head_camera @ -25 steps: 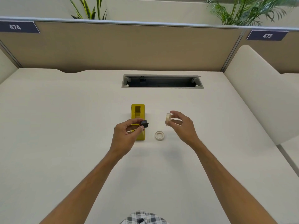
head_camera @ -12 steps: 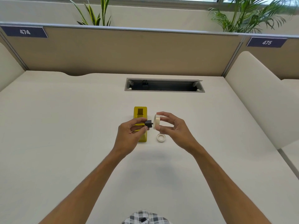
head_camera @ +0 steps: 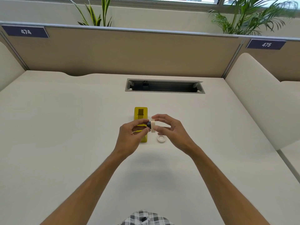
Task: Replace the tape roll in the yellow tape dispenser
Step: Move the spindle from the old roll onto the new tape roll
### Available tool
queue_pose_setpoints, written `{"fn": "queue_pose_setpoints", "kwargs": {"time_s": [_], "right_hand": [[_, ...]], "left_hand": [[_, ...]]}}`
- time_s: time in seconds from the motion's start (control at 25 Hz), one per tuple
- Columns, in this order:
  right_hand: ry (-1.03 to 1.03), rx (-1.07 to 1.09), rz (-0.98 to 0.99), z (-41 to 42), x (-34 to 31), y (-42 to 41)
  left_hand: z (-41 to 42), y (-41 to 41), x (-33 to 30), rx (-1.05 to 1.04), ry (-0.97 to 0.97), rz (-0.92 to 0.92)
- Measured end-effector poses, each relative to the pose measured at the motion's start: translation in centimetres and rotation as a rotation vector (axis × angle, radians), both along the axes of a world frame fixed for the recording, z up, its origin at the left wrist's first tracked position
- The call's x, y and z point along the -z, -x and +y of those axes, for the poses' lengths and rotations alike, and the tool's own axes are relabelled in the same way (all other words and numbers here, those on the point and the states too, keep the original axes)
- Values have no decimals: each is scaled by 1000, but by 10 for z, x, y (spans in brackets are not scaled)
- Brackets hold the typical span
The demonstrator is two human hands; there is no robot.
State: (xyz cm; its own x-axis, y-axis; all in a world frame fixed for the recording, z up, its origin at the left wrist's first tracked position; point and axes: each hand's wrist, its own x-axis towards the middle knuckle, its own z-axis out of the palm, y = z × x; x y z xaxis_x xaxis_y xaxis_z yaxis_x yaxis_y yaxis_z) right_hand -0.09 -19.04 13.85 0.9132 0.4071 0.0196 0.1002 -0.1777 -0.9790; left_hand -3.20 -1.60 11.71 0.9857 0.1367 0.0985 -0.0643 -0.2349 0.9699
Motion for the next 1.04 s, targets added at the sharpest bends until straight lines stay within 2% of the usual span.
{"fn": "queue_pose_setpoints", "kwargs": {"time_s": [0.16,0.6,0.8,0.92,1.04], "right_hand": [[-4,35,-44,4,0,1],[-104,76,79,8,3,5],[-80,108,34,10,4,8],[48,175,-66,13,4,10],[268,300,-293,18,2,14]], "left_hand": [[0,0,1,5,6,-7],[3,1,-5,42,13,-66],[4,2,-4,26,48,-69],[2,3,-6,27,70,-70],[0,3,-7,19,53,-87]]}}
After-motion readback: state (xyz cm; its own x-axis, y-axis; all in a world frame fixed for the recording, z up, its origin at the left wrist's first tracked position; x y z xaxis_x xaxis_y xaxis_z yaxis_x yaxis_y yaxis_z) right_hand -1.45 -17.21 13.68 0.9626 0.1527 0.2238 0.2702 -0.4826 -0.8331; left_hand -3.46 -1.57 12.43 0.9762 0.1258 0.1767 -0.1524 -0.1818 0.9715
